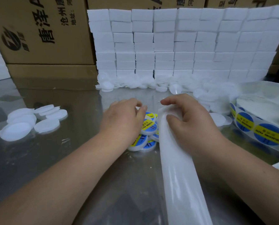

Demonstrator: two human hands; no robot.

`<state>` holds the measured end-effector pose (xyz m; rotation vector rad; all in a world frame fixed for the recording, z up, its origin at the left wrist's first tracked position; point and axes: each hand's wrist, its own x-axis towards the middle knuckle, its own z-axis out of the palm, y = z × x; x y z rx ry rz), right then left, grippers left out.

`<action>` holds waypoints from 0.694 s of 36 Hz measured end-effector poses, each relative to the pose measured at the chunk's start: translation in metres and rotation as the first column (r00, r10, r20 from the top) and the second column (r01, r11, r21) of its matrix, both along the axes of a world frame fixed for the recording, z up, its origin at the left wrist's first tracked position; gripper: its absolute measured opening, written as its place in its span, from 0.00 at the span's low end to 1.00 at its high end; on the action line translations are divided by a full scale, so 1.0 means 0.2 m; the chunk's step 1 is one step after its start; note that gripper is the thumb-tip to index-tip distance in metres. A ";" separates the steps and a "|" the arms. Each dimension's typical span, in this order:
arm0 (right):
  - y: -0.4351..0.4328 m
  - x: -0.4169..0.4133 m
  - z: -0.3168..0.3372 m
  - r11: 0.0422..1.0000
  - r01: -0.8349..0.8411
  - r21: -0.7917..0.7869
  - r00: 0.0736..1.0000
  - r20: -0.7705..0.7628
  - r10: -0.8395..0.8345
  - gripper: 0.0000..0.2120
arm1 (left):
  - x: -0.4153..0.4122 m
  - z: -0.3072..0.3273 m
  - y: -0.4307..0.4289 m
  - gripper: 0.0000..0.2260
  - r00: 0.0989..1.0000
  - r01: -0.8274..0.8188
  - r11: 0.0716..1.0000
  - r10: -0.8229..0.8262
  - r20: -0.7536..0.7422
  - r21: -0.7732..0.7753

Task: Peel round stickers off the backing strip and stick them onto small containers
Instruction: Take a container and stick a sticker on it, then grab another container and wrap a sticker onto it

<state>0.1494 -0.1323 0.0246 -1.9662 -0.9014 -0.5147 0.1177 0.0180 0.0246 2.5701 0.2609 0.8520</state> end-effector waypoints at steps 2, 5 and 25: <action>0.00 0.00 0.00 1.000 -0.015 0.010 1.000 0.012 0.015 0.22 | -0.02 0.02 -0.03 0.09 0.988 0.150 0.966 -0.140 0.063 -0.210; 0.00 -0.01 -0.01 1.000 -0.014 0.008 1.000 0.013 0.014 0.23 | -0.04 0.02 -0.08 0.10 0.937 0.343 0.812 -0.330 0.113 -0.473; -0.04 -0.06 0.07 0.944 0.126 0.305 0.979 -0.194 -0.068 0.14 | -0.05 0.08 -0.09 0.12 0.862 0.506 0.406 -0.269 0.430 -0.761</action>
